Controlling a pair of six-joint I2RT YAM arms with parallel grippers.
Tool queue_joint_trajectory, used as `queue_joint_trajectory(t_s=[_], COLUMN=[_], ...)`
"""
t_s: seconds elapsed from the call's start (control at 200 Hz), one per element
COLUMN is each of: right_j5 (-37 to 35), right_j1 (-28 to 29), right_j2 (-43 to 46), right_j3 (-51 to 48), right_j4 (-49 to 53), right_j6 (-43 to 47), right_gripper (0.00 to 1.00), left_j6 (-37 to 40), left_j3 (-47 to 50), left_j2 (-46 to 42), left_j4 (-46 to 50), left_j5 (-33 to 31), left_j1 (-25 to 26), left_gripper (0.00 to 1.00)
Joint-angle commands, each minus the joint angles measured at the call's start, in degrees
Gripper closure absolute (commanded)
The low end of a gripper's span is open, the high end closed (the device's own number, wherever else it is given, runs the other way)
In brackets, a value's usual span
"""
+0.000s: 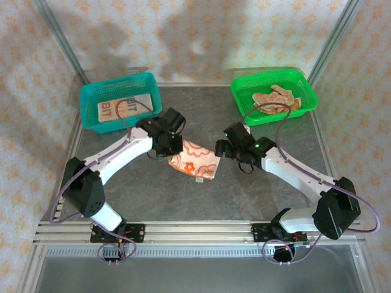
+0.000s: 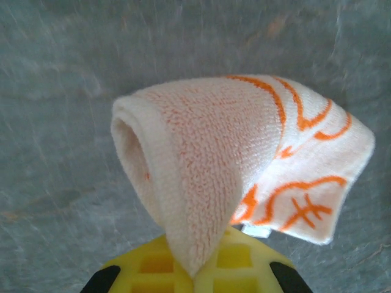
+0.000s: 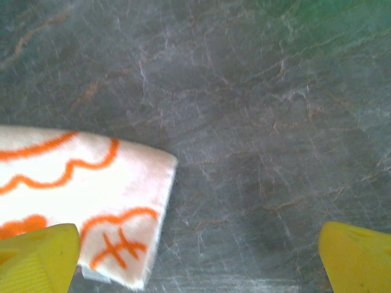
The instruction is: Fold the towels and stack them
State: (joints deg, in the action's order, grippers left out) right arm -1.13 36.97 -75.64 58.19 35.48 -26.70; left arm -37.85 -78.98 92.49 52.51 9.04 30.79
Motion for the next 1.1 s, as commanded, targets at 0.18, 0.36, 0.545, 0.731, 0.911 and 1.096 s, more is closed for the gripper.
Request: queue_joint_trajectory(t_s=[0.18, 0.36, 0.545, 0.731, 0.911, 1.096], right_j5=[-0.4, 1.0, 2.5, 3.6, 4.8, 5.5], right_j1=[-2.9, -3.9, -4.6, -4.8, -5.1, -5.2], right_j2=[-3.9, -7.3, -10.8, -13.9, -17.1, -19.9], right_j3=[5.3, 8.5, 11.9, 15.0, 18.6, 22.1], right_j4=[0.2, 1.1, 2.2, 3.9, 5.7, 7.6], right_j6=[4.4, 6.0, 7.0, 7.7, 8.8, 10.0], right_gripper=[0.01, 0.01, 0.01, 0.01, 0.01, 0.01], left_j6=[13.5, 17.0, 18.6, 17.4, 17.9, 20.8], left_j3=[-26.9, -46.0, -67.7, -68.9, -68.9, -68.8], left_j2=[15.4, 27.2, 38.5, 37.5, 36.2, 37.6], left_j4=[15.3, 20.7, 26.8, 21.0, 18.8, 21.2], left_j5=[-7.1, -7.9, -8.6, -6.1, -4.8, -3.7], left_j1=[-7.1, -10.8, -14.3, -19.2, -24.6, -30.3], left_gripper=[1.0, 1.0, 1.0, 1.0, 1.0, 1.0])
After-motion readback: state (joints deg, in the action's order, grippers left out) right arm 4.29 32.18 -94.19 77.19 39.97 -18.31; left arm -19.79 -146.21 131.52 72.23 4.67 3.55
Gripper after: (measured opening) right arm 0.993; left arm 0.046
